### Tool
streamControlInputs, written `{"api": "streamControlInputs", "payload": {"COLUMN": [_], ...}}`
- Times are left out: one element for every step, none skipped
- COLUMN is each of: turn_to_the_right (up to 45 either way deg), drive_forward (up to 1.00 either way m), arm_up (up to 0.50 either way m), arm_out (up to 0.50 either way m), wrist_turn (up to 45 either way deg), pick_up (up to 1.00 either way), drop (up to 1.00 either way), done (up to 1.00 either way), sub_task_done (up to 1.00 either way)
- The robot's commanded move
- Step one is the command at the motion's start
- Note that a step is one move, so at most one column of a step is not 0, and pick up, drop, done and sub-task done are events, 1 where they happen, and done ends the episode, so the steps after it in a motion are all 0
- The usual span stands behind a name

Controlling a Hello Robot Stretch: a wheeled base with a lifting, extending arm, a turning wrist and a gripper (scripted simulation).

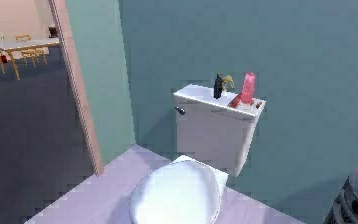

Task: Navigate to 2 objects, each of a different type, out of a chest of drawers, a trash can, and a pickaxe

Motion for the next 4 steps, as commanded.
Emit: {"api": "streamControlInputs", "payload": {"turn_to_the_right": [0.0,45.0,15.0,0.0], "drive_forward": [0.15,0.0,0.0,0.0], "arm_up": [0.0,0.0,0.0,0.0], "arm_out": [0.0,0.0,0.0,0.0], "wrist_turn": [0.0,0.0,0.0,0.0], "pick_up": [0.0,0.0,0.0,0.0], "drop": [0.0,0.0,0.0,0.0], "done": [0.0,0.0,0.0,1.0], "sub_task_done": [0.0,0.0,0.0,0.0]}}
